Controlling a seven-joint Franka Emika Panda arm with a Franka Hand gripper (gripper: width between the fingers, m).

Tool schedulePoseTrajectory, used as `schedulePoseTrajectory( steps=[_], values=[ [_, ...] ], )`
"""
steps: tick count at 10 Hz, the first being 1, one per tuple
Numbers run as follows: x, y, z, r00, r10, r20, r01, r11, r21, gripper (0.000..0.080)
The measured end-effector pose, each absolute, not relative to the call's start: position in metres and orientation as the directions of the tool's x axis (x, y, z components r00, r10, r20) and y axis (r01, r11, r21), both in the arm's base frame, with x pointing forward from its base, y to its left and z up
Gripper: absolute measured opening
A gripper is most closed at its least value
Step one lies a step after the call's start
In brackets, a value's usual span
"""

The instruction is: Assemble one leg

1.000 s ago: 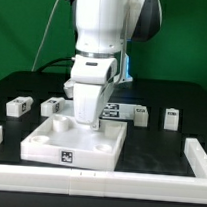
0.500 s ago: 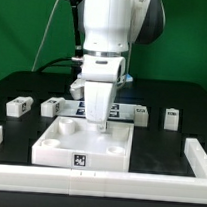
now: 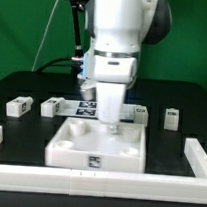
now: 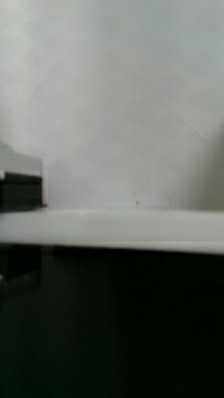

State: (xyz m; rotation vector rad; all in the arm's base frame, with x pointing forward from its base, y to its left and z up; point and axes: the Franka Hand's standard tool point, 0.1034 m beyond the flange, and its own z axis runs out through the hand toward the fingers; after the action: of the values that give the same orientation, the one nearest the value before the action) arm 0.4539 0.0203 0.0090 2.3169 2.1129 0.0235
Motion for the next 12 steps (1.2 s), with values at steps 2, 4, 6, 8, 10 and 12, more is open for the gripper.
schedulePoseTrajectory(
  steps=[2, 4, 6, 8, 10, 12],
  values=[
    [0.466, 0.047, 0.009, 0.050, 0.999, 0.000, 0.999, -0.050, 0.012, 0.0063],
    [0.474, 0.063, 0.009, 0.074, 0.997, 0.006, 0.997, -0.074, 0.030, 0.0063],
    [0.475, 0.062, 0.010, 0.075, 0.997, 0.006, 0.997, -0.075, 0.031, 0.0063],
    [0.475, 0.065, 0.010, 0.076, 0.997, 0.007, 0.997, -0.076, 0.030, 0.0063],
    [0.483, 0.086, 0.010, 0.042, 0.999, 0.012, 0.998, -0.043, 0.035, 0.0063],
    [0.488, 0.088, 0.010, 0.042, 0.999, 0.000, 0.999, -0.042, 0.018, 0.0063]
  ],
)
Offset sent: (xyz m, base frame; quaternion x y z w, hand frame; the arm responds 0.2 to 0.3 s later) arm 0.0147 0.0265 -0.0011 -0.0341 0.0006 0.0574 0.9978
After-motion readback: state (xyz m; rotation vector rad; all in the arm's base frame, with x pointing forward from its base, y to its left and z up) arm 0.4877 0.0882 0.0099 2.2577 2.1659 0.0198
